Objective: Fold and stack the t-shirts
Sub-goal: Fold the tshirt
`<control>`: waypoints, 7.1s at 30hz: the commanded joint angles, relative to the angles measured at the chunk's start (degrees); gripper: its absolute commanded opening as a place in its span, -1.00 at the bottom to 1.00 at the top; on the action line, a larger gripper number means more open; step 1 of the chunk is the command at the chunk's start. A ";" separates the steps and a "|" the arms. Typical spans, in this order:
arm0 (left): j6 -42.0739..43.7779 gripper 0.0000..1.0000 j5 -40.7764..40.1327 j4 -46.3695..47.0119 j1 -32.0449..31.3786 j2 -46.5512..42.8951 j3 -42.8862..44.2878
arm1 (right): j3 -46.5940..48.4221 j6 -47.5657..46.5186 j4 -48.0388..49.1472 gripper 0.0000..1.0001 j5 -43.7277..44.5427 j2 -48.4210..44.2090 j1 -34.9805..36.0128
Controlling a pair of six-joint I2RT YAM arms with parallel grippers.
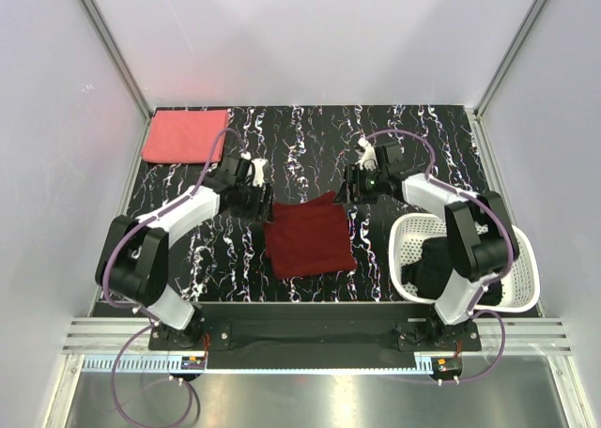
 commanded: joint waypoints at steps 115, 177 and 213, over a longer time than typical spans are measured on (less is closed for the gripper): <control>-7.67 -0.60 0.24 0.12 9.98 17.43 19.34 | 34.13 15.12 5.33 -0.57 -10.44 28.88 -0.04; -16.28 -0.49 13.68 -2.87 9.10 23.09 24.28 | 22.81 18.02 -11.03 -1.00 -19.94 14.40 18.51; -22.88 -0.38 9.02 -1.56 3.21 -0.50 4.06 | 23.23 19.59 -4.27 -1.00 -15.37 17.20 3.65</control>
